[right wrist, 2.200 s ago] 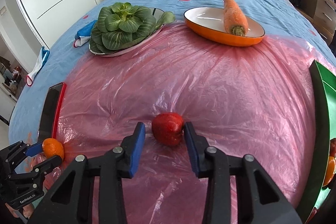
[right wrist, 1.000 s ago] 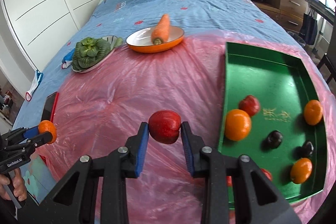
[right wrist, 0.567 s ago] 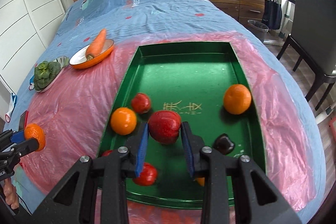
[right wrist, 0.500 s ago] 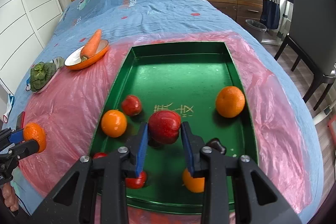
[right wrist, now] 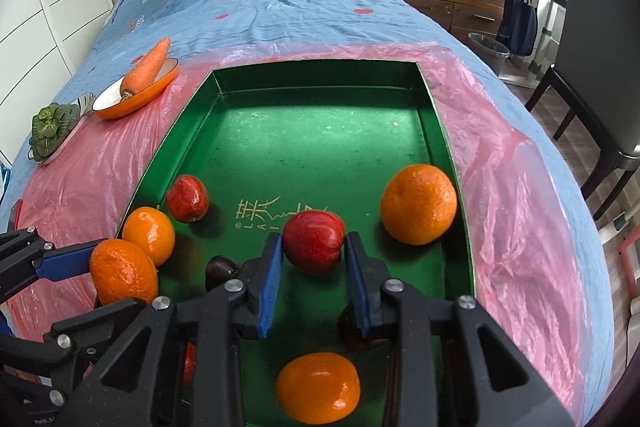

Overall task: Organize fruits
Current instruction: 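Carry the tomato and orange over the green tray with both tools, then open the right tool to drop the tomato into the tray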

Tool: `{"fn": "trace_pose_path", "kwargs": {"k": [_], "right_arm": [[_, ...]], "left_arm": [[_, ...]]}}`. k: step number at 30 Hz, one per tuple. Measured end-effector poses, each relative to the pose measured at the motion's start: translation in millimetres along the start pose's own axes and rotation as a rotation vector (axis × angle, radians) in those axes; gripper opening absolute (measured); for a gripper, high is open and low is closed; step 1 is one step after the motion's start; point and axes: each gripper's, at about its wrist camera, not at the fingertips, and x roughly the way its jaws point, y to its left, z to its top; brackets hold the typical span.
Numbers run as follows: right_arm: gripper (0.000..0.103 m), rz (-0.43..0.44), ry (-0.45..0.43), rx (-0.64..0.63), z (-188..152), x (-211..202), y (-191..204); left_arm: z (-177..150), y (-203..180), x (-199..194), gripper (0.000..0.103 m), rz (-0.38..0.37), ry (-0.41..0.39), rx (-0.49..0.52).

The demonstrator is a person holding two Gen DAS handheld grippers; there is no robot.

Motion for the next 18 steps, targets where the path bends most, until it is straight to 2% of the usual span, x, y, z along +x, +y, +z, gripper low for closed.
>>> {"fn": "trace_pose_path", "kwargs": {"k": [6, 14, 15, 16, 17, 18], "right_arm": [[0.051, 0.011, -0.001, 0.0, -4, 4, -3], [0.054, -0.008, 0.0, 0.022, -6, -1, -11], [0.057, -0.008, -0.002, 0.026, -7, -2, -12], [0.072, -0.011, -0.005, 0.026, -6, -4, -12], [0.092, -0.015, -0.01, 0.026, -6, -7, -12], [0.097, -0.017, -0.014, 0.025, -6, -9, -12]], "left_arm": [[1, -14, 5, 0.039, 0.014, 0.002, 0.052], [1, -10, 3, 0.04, 0.003, 0.016, 0.021], [1, -9, 1, 0.04, 0.0, 0.016, 0.014], [2, -8, 0, 0.04, 0.001, 0.017, 0.011], [2, -8, -2, 0.04, 0.001, 0.016, 0.008], [2, -7, -4, 0.04, 0.0, 0.013, 0.005]]}}
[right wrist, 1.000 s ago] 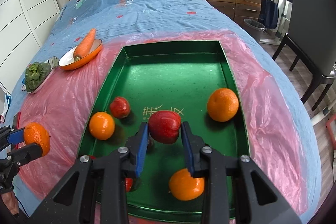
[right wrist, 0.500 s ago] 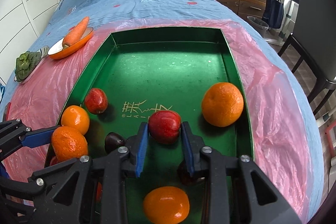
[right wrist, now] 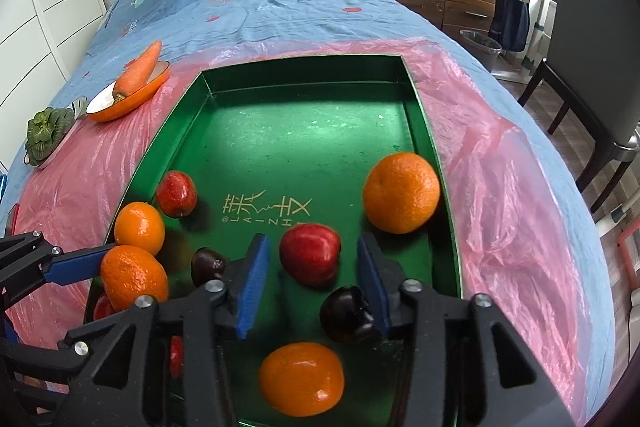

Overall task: Organize fruits
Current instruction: 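Open the right tool to drop the tomato into the tray, then lower the orange into the tray and open the left tool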

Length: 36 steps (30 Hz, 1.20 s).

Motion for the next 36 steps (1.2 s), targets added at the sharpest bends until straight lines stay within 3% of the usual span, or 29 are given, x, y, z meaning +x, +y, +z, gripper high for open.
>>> {"fn": "trace_pose_path", "kwargs": {"k": [14, 26, 36], "right_arm": [[0.099, -0.031, -0.055, 0.027, 0, -48, 10], [0.103, -0.004, -0.093, 0.002, -15, -103, 47], [0.103, 0.017, -0.107, -0.019, -34, -133, 77]], "left_arm": [[-20, 26, -53, 0.041, 0.033, -0.045, -0.072], [-56, 73, -119, 0.047, 0.135, -0.125, -0.186], [-96, 106, -153, 0.047, 0.181, -0.132, -0.266]]}}
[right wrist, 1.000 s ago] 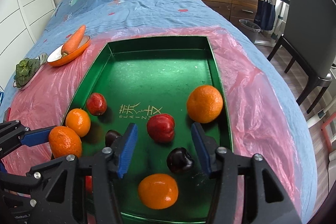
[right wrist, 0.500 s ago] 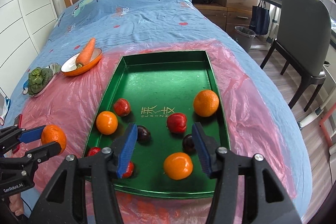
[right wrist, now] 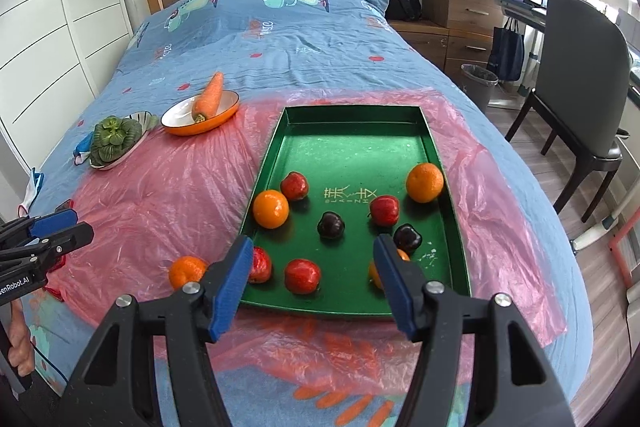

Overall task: Organize fruits
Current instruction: 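Lower the orange into the tray and open the left tool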

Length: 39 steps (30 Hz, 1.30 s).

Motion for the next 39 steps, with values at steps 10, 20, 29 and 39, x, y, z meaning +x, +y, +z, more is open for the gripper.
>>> {"fn": "trace_pose_path", "kwargs": {"k": [10, 20, 29, 39], "right_arm": [[0.103, 0.019, 0.018, 0.02, -22, -5, 1], [0.103, 0.016, 0.052, 0.086, -38, 14, -35], [0.103, 0.017, 0.074, 0.138, -51, 29, -58], [0.103, 0.015, 0.079, 0.157, -60, 31, -68]], "left_arm": [[-19, -39, 42, 0.047, -0.064, 0.106, 0.112], [-21, -71, 111, 0.047, -0.049, 0.201, 0.197], [-32, -84, 119, 0.036, -0.086, 0.215, 0.249], [-28, -81, 95, 0.034, -0.126, 0.157, 0.256]]}}
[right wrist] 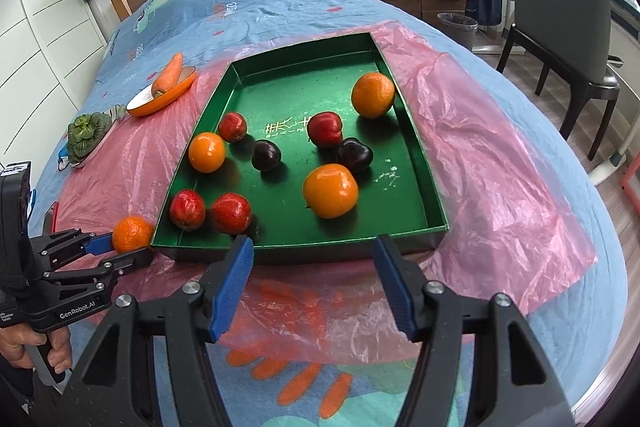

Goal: Organize fruits

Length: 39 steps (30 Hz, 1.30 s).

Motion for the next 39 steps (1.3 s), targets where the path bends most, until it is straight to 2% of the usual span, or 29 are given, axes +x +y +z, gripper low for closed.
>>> {"fn": "trace_pose_path", "kwargs": {"k": [3, 7, 13, 21, 26, 28, 31, 39], "right_arm": [[0.103, 0.001, 0.0, 0.0, 0, 0, -1], [0.103, 0.004, -0.001, 0.007, -1, 1, -3], [0.103, 0.01, 0.005, 0.019, -5, 5, -7], [0.103, 0.003, 0.016, 0.026, -9, 8, -14], [0.103, 0.002, 0.028, 0.021, -12, 11, -12], [0.103, 0.006, 0.029, 0.012, -13, 10, -8], [0.103, 0.012, 0.027, -0.007, -13, 8, -1], [0.103, 0.047, 0.016, -0.064, -18, 2, 33]], "left_arm": [[2, -3, -15, 0.034, 0.014, -0.037, 0.014], [14, -4, -27, 0.034, -0.022, -0.068, -0.006], [52, -25, -6, 0.034, -0.082, -0.055, -0.015], [80, -51, 36, 0.036, -0.002, 0.004, 0.045], [82, -55, 33, 0.037, 0.017, -0.012, 0.062], [79, -54, 25, 0.045, 0.021, -0.035, 0.064], [72, -48, 9, 0.047, 0.045, -0.07, 0.061], [38, 2, -35, 0.047, 0.129, -0.134, -0.063]]}}
